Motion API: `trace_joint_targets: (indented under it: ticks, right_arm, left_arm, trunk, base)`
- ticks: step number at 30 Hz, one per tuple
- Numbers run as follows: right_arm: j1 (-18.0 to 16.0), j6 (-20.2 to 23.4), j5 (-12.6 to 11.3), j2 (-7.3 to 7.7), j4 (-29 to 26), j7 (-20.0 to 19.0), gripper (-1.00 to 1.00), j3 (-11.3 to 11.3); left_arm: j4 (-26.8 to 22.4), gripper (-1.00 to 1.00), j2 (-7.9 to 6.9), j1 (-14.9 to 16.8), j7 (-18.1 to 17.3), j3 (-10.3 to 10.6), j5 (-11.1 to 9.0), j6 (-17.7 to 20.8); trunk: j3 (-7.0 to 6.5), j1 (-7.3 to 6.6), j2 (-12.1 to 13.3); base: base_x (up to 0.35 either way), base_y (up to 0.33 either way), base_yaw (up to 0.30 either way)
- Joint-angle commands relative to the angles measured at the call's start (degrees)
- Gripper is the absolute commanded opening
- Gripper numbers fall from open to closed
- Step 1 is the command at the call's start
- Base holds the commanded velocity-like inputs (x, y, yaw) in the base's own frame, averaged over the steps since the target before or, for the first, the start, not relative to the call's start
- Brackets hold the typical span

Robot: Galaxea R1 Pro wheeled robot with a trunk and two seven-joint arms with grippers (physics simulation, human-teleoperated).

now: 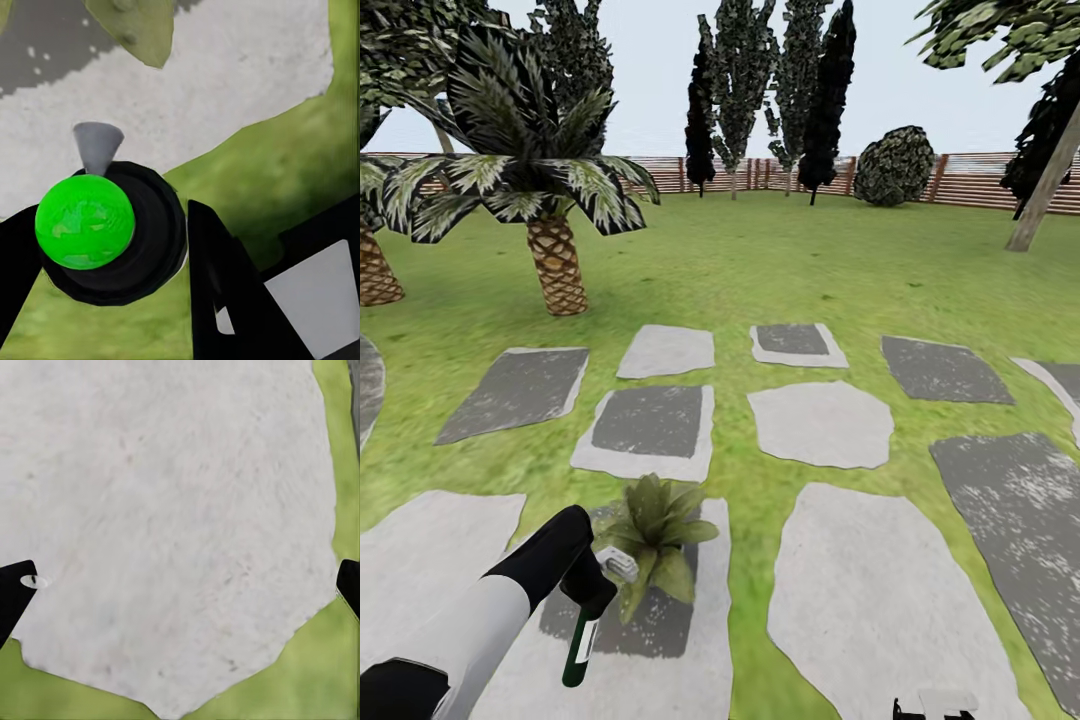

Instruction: Pick up the pesticide atomizer in the garden and spray insectifuge to fully cover both potted plants in the garden.

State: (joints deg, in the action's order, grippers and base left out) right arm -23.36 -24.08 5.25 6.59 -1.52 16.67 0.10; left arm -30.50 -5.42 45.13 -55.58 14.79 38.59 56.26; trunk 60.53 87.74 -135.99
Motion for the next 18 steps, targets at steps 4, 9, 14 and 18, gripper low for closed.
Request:
trace_joint_targets:
  ticks: [4, 9, 14, 18]
  right_arm:
    - [0.0, 0.0, 0.6, 0.00, 0.0, 0.4, 1.00, 0.0]
    - [0.0, 0.0, 0.6, 0.00, 0.0, 0.4, 1.00, 0.0]
    - [0.0, 0.0, 0.6, 0.00, 0.0, 0.4, 1.00, 0.0]
    - [0.0, 0.0, 0.5, 0.00, 0.0, 0.4, 1.00, 0.0]
  left_arm:
    - [-0.1, -1.00, -0.08, 0.0, -0.6, 0.2, 0.6, 0.2]
    - [-0.1, -1.00, -0.12, 0.0, -0.6, 0.2, 0.6, 0.2]
    - [-0.1, -1.00, -0.19, -0.2, -0.5, 0.3, 0.6, 0.2]
    - [0.0, -1.00, -0.75, -0.5, -0.5, 0.2, 0.6, 0.1]
  trunk:
    - [0.05, -0.02, 0.0]
    - [0.05, -0.02, 0.0]
    - [0.05, -0.02, 0.0]
    - [0.05, -0.02, 0.0]
  base:
    - [-0.094, -0.272, 0.275]
    - [-0.031, -0.272, 0.277]
    - [-0.030, -0.271, 0.261]
    - [-0.199, -0.219, 0.039]
